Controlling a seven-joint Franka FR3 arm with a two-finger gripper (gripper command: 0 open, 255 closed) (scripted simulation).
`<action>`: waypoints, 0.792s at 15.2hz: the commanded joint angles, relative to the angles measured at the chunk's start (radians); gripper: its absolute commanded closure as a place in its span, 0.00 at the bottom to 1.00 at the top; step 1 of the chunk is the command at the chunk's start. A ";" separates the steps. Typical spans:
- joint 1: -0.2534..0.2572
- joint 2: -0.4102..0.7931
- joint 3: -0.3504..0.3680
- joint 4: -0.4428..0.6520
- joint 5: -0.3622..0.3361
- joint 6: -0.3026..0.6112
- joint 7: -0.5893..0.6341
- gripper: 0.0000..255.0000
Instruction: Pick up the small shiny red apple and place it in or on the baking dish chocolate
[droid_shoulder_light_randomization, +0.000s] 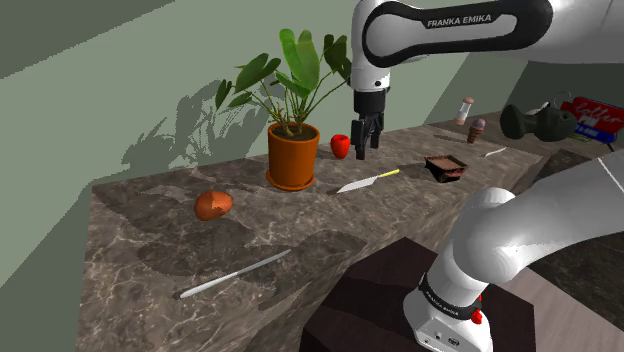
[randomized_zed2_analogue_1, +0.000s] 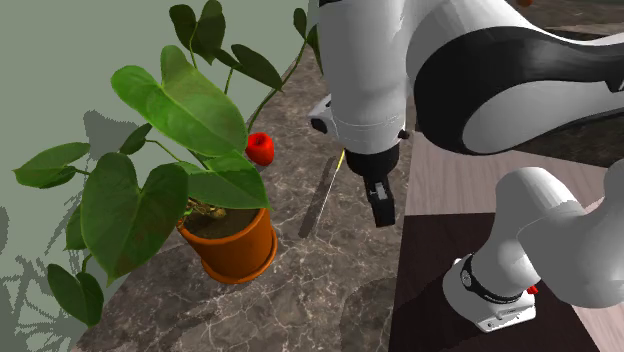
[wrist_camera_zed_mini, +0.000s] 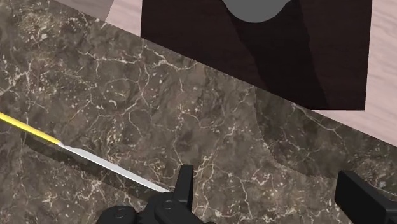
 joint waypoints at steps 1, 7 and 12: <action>-0.014 0.056 -0.026 0.018 -0.023 0.039 -0.027 0.00; -0.049 0.242 -0.099 0.109 -0.071 0.140 -0.101 0.00; -0.077 0.408 -0.152 0.216 -0.085 0.206 -0.164 0.00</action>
